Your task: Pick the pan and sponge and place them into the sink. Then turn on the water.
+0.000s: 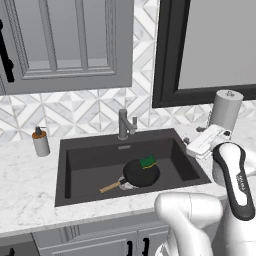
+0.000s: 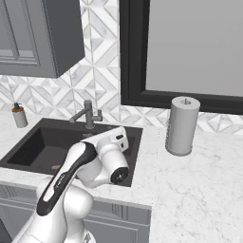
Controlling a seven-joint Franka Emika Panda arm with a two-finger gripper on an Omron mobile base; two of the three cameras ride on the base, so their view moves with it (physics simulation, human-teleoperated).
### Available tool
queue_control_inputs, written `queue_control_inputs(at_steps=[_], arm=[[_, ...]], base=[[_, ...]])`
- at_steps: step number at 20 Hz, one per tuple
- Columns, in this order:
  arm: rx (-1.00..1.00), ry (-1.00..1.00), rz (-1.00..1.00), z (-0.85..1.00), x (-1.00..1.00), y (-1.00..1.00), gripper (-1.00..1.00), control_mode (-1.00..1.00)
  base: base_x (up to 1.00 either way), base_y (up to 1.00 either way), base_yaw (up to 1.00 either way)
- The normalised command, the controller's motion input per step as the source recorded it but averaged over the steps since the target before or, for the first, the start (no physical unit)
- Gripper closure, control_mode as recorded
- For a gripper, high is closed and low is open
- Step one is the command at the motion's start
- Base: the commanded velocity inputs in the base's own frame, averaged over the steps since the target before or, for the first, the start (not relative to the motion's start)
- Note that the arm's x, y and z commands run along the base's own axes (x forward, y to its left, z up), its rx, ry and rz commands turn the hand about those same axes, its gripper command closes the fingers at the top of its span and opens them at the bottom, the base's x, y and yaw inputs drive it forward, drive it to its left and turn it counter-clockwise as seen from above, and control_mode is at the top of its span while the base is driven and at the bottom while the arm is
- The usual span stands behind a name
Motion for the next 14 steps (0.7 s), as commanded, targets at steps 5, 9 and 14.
queue_control_inputs(at_steps=[5,9,14], arm=[[0.02,0.0,0.0,-0.54,0.53,0.47,-1.0,-1.0],[0.01,-0.01,0.0,-0.53,0.42,0.49,-1.0,-1.0],[0.01,0.0,0.0,-0.48,0.34,0.52,-1.0,-1.0]], base=[[0.0,0.0,0.0],[0.0,0.0,0.0],[0.0,0.0,0.0]])
